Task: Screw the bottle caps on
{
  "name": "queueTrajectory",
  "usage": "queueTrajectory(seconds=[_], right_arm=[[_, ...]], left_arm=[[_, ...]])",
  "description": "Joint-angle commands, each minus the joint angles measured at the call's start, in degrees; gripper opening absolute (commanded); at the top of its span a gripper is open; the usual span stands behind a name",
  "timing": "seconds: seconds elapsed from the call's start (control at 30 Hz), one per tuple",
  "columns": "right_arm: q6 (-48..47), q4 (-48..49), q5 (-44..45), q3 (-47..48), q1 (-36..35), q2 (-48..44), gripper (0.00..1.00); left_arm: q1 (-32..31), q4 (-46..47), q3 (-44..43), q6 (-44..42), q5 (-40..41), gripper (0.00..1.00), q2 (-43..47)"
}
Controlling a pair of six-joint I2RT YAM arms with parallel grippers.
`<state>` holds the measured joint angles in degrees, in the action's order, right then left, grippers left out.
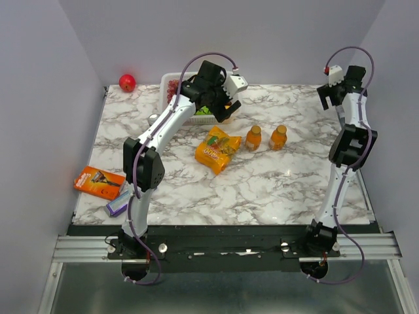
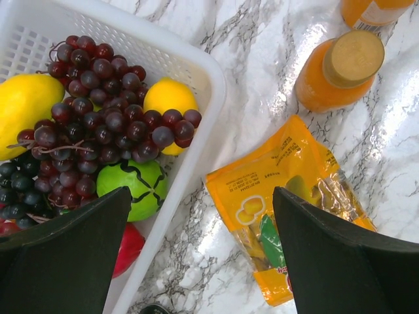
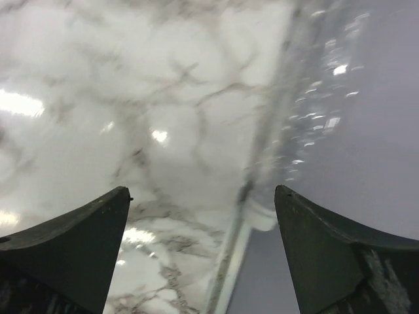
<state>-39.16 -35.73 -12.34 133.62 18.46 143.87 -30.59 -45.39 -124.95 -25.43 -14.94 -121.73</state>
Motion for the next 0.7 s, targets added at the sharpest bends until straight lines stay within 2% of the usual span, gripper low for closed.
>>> queueTrajectory(seconds=[0.0,0.17,0.27,0.33,0.57,0.67], right_arm=[[4.6,14.1,16.2,4.6,-1.6,1.0,0.99],[-7.2,15.2,21.5,10.0,-2.2,10.0,0.97],[-14.3,14.2,23.5,9.7,-1.9,12.7,0.97],[-13.1,12.5,21.8,12.4,-1.2,14.2,0.97],[-13.6,7.2,16.5,13.1,0.5,13.5,0.99],[-11.5,5.0,13.9,16.2,2.7,14.7,0.94]], left_arm=[[0.4,-1.3,-0.9,0.8,-0.3,0.99,0.1],[0.6,-0.2,2.9,1.3,-0.5,0.99,2.3],[0.7,-0.1,3.8,1.4,-0.4,0.99,3.1],[0.7,-0.2,4.1,1.5,-0.2,0.99,3.2],[0.8,-0.8,2.3,2.0,0.4,0.99,1.8],[0.8,-0.6,1.2,2.3,0.8,0.99,1.3]])
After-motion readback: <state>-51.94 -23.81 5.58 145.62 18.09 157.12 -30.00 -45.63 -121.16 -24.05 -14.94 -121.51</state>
